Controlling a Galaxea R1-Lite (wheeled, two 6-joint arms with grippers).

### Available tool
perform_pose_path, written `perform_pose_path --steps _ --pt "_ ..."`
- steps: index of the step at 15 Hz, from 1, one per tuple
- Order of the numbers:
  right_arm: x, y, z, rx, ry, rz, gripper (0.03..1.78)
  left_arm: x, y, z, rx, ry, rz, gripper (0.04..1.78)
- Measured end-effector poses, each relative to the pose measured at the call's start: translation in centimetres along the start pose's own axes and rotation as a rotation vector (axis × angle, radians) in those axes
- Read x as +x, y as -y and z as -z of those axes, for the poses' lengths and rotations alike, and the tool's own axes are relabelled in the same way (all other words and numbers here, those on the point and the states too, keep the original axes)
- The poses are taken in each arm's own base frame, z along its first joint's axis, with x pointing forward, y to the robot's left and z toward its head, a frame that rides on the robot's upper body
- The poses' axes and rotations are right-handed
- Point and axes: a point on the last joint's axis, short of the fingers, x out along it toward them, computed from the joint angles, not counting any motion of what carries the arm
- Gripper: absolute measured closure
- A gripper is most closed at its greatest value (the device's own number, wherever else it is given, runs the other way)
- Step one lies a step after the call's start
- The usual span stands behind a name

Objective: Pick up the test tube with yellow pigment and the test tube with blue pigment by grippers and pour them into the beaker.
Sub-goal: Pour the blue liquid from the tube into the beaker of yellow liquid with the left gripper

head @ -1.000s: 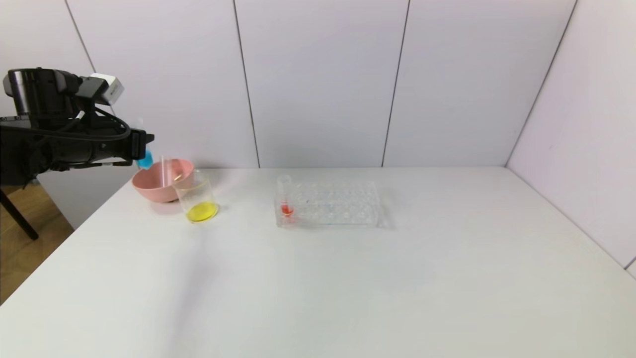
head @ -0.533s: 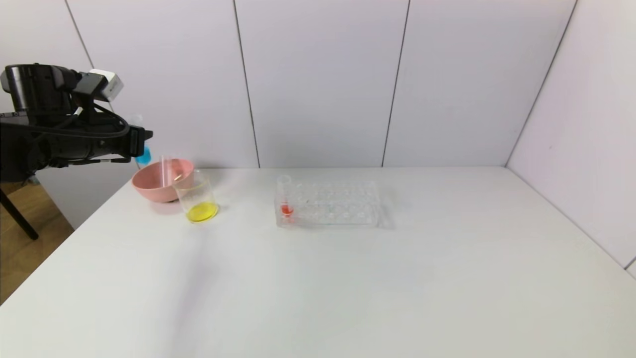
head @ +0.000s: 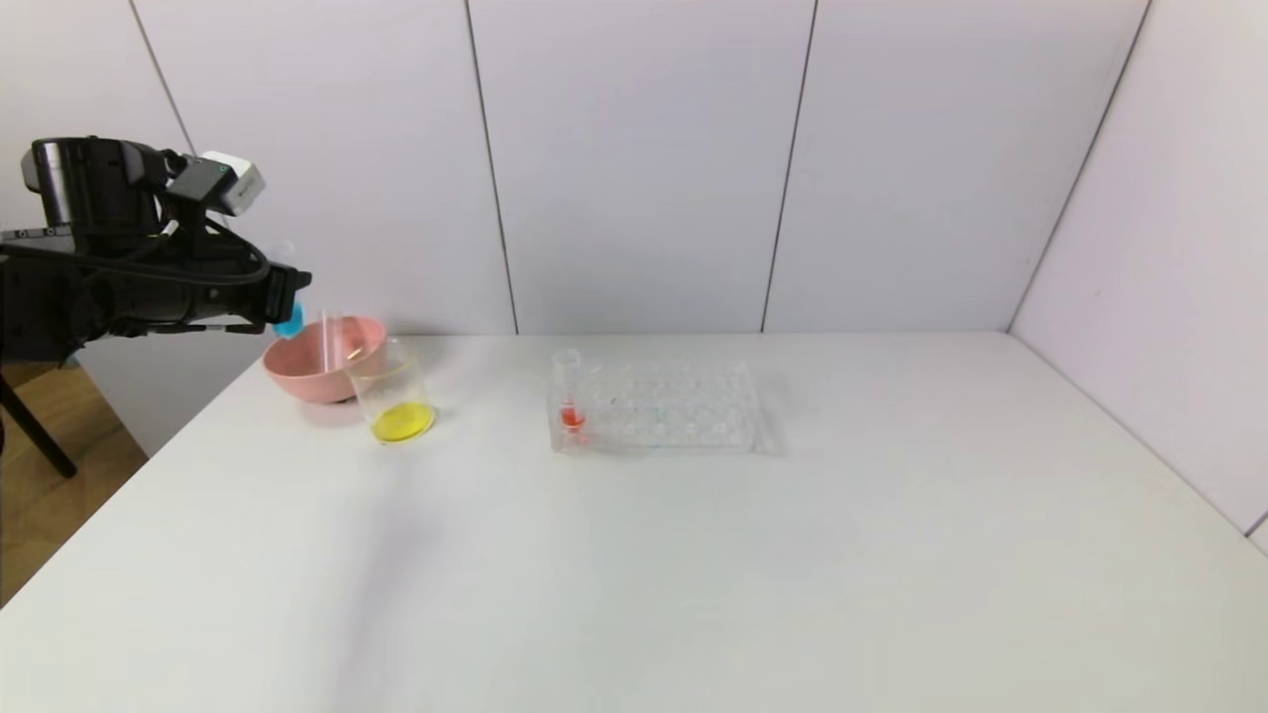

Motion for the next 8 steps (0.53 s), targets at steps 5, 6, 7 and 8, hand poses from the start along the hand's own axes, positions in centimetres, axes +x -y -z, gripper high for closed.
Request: perform_pose_path --steps 5,6,7,8 --pt "0.0 0.0 0.0 0.0 0.0 0.0 0.1 -0.07 0.1 -0.06 0.018 -0.07 0.082 1.36" --pt "0.0 0.0 0.0 0.0 0.0 0.0 0.1 -0.28 0.0 -0.08 0.027 -0.074 0.113 1.36" --pt "0.0 0.0 0.0 0.0 0.0 0.0 0.1 -0.45 -0.14 -0.11 0.042 -0.081 0.124 1.36" --pt "0.0 0.0 0.0 0.0 -0.001 0.0 0.1 -0.59 -0.25 -0.23 0.059 -0.093 0.131 1.36"
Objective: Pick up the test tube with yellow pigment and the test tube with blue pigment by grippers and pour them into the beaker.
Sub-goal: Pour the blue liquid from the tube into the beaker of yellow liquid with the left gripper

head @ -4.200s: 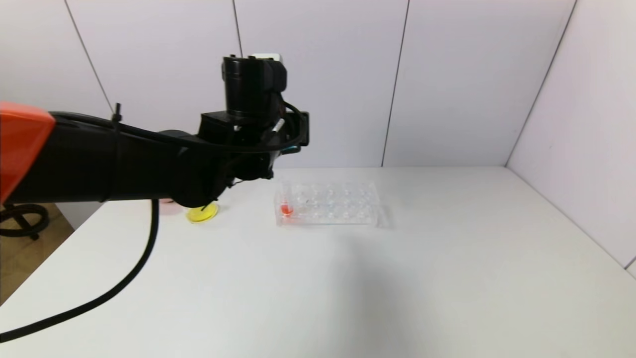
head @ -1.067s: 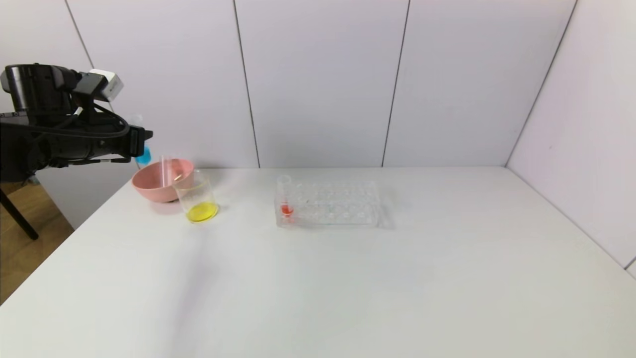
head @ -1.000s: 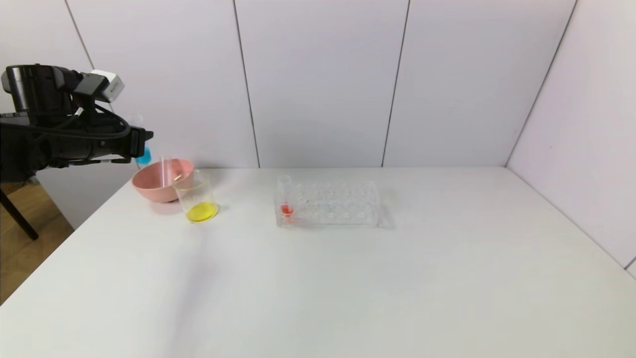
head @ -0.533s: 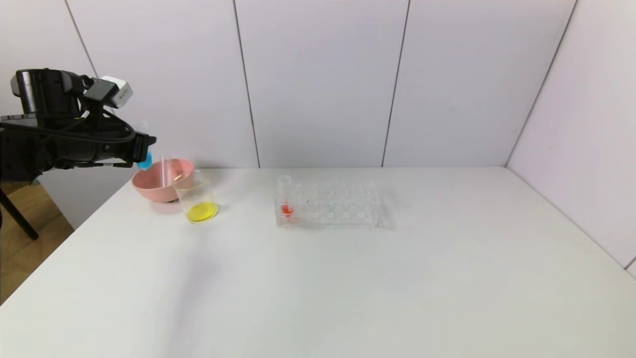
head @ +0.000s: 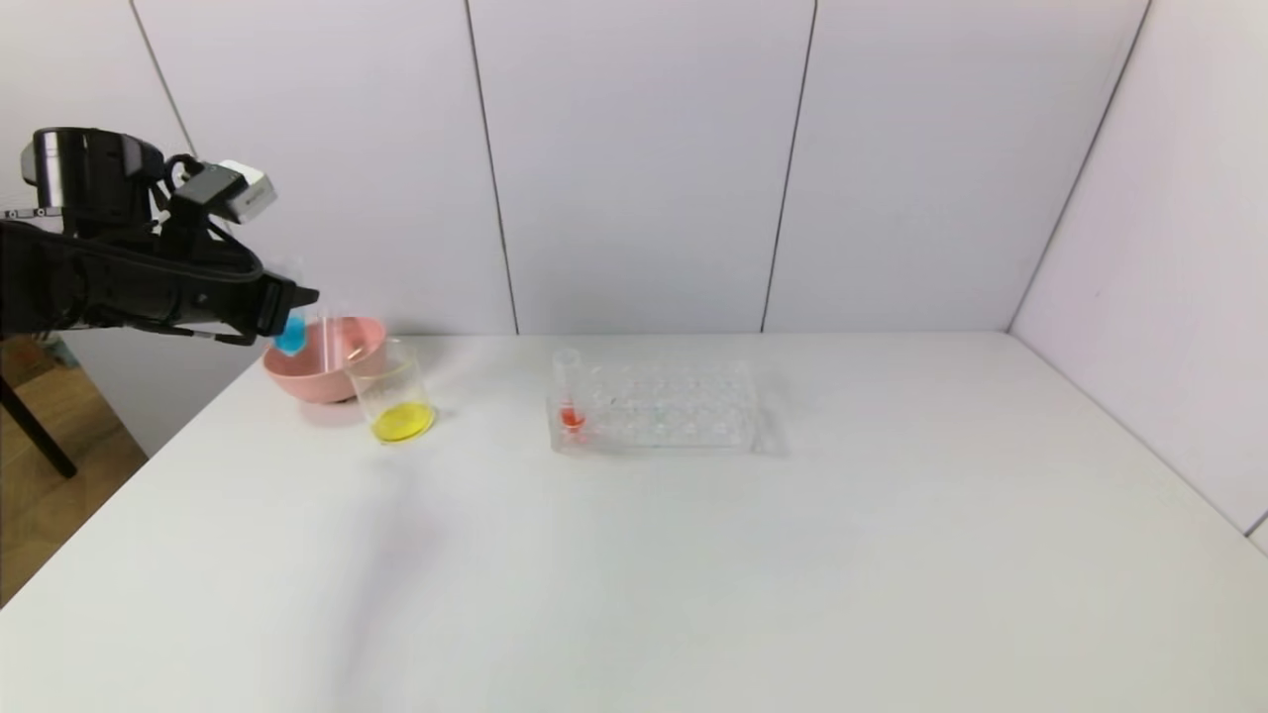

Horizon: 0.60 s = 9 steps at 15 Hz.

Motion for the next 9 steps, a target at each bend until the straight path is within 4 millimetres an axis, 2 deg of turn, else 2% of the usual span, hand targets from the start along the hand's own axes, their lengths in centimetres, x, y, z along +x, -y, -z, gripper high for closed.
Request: perform_pose_path --steps 5,9 --pt "0.0 0.0 0.0 0.0 0.001 0.0 0.1 -0.9 -0.5 -1.6 0.107 -0.094 0.049 1.36" --pt "0.0 0.0 0.0 0.0 0.0 0.0 0.1 -0.3 -0.6 -1.7 0.222 -0.143 0.09 1.36"
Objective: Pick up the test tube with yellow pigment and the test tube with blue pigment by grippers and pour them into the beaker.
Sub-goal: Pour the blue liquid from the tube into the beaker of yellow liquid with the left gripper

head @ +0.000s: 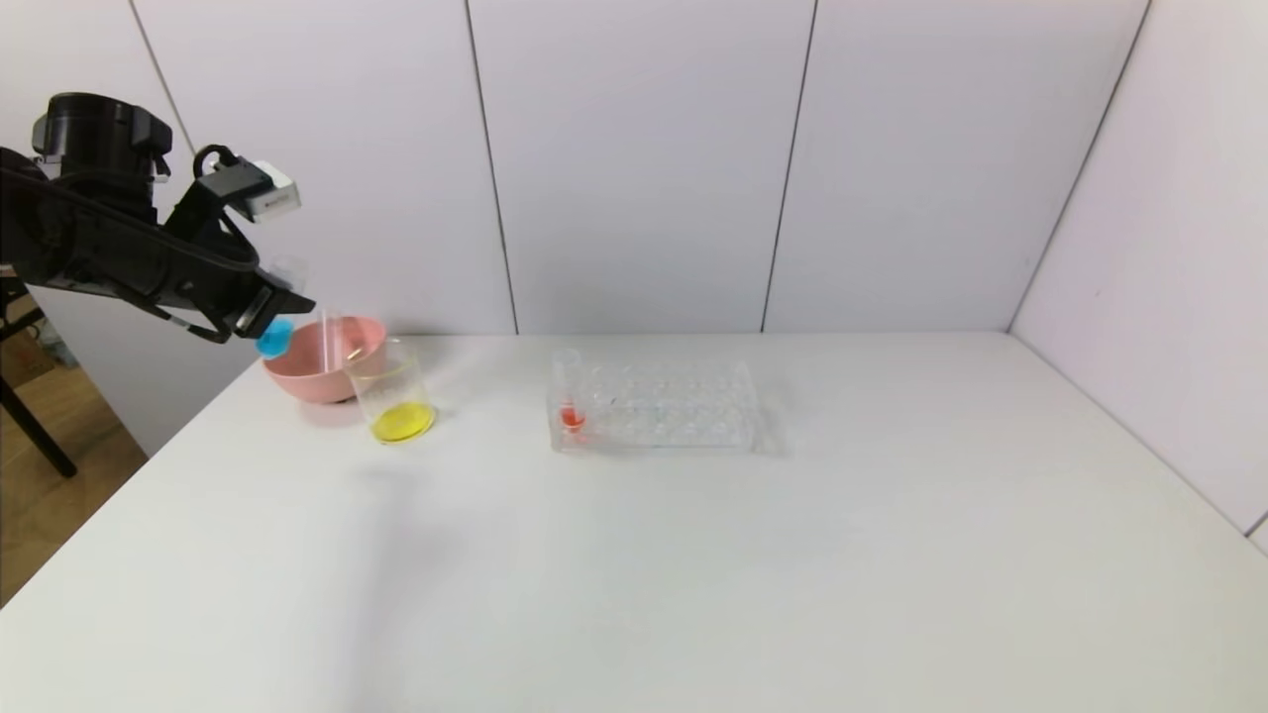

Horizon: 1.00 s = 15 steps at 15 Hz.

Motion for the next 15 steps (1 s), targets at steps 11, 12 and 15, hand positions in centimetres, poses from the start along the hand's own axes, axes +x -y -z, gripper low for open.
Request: perform_pose_path --steps 11,12,15 --pt "0.0 0.0 0.0 0.0 0.0 0.0 0.1 1.7 -1.4 -1.0 0.32 -0.078 0.089 1.36" --pt "0.0 0.0 0.0 0.0 0.0 0.0 0.1 2.2 -1.5 -1.0 0.354 -0.085 0.103 1.36" --pt "0.0 0.0 0.0 0.0 0.0 0.0 0.1 3.6 -1.7 -0.7 0.404 -0.09 0.113 1.36"
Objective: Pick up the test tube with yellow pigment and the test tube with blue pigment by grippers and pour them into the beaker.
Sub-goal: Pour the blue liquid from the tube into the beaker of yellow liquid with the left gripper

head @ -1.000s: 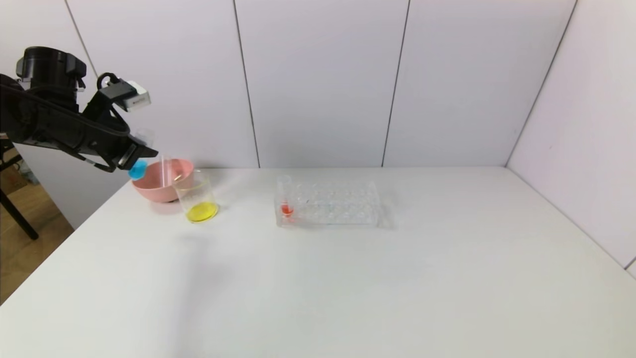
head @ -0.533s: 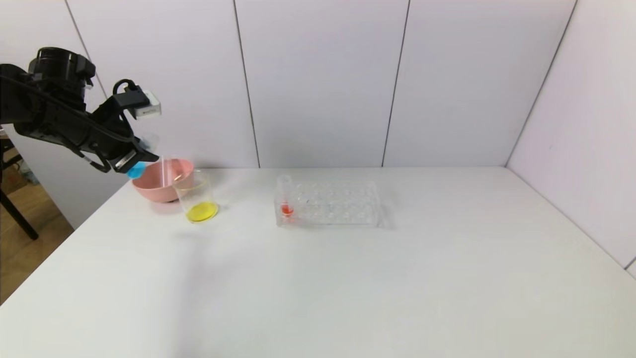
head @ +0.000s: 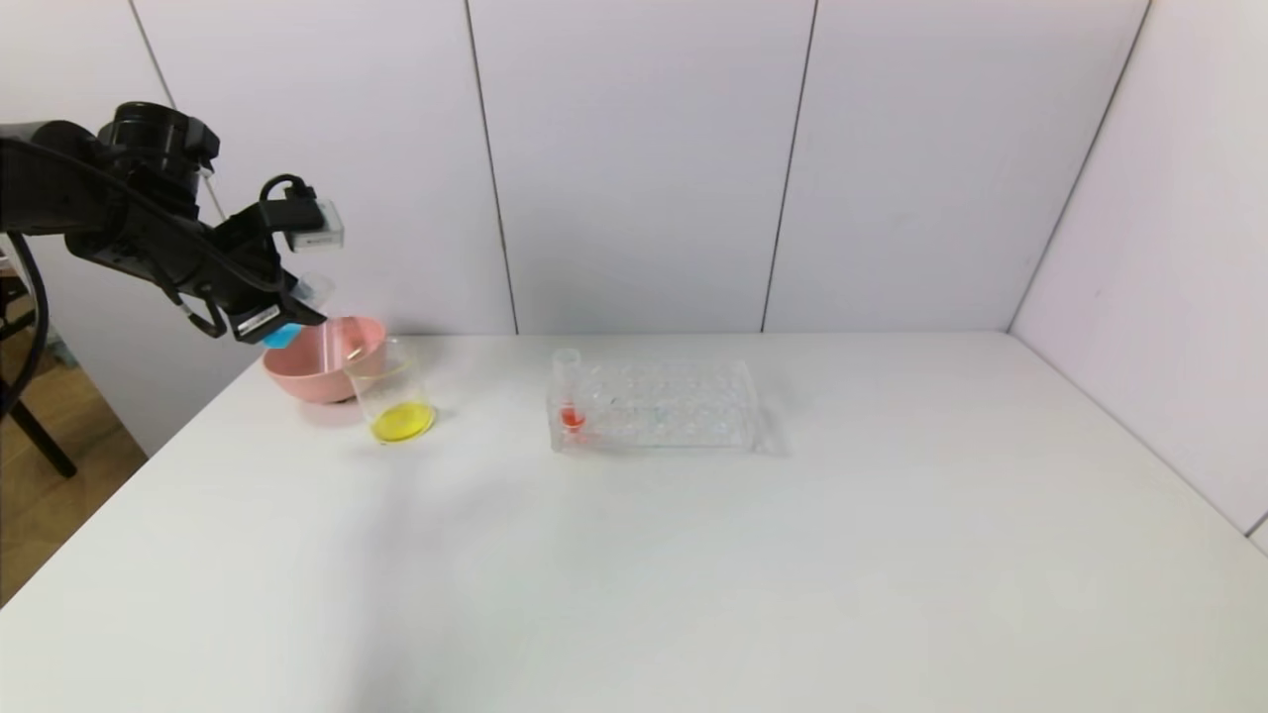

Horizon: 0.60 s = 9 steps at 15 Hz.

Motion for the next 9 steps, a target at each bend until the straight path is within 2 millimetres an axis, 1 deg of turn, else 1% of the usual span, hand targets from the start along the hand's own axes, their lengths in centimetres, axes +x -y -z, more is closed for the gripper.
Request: perform_pose_path --steps 4,9 --pt "0.0 0.0 0.0 0.0 0.0 0.0 0.1 1.2 0.0 -0.3 0.067 0.01 -0.008 1.36" --pt "0.0 0.0 0.0 0.0 -0.001 0.0 0.1 2.1 0.2 -0.4 0.146 -0.021 -0.011 1.36"
